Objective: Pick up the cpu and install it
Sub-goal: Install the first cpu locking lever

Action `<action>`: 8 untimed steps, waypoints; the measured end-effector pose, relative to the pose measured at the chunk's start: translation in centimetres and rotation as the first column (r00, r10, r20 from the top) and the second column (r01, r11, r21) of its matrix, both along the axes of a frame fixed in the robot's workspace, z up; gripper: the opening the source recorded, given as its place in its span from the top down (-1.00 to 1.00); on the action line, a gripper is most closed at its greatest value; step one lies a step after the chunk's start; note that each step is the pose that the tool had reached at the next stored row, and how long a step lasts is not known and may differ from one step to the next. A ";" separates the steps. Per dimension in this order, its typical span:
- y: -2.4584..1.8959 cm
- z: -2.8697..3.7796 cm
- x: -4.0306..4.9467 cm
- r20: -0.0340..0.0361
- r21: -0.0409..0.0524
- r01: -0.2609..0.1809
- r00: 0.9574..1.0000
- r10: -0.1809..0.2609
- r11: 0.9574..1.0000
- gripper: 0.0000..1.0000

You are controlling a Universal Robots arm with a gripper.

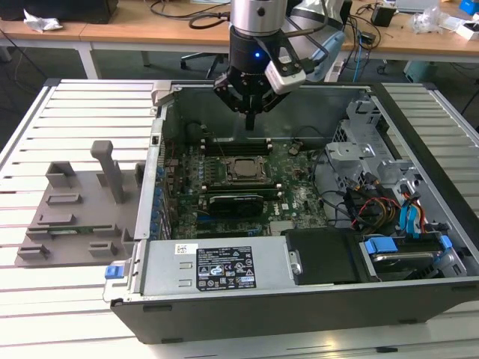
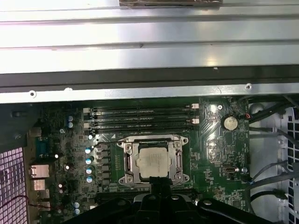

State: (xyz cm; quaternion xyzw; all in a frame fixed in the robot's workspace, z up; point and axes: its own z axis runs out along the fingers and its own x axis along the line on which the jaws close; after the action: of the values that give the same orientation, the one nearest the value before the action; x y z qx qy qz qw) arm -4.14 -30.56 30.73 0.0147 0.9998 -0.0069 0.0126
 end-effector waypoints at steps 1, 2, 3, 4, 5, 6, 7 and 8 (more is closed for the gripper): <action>0.00 0.00 0.00 0.000 0.001 -0.004 1.000 0.004 1.000 0.79; 0.00 0.00 0.00 0.000 0.001 -0.005 1.000 0.005 1.000 0.79; 0.00 0.00 0.00 0.000 0.001 -0.005 1.000 0.005 1.000 0.79; 0.00 0.00 0.00 0.000 0.002 -0.005 1.000 0.005 1.000 0.79; 0.00 0.00 -0.01 0.000 0.002 -0.005 1.000 0.005 1.000 0.79; 0.00 0.00 -0.09 0.000 0.002 -0.005 1.000 0.005 1.000 0.79; 0.00 0.00 -0.20 0.000 0.002 -0.005 1.000 0.005 1.000 0.79; 0.00 0.00 -0.29 0.000 0.002 -0.005 1.000 0.005 1.000 0.79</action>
State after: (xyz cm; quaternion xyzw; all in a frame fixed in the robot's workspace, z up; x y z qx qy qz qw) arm -4.43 -30.56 30.73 0.0123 0.9998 -0.0061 0.0126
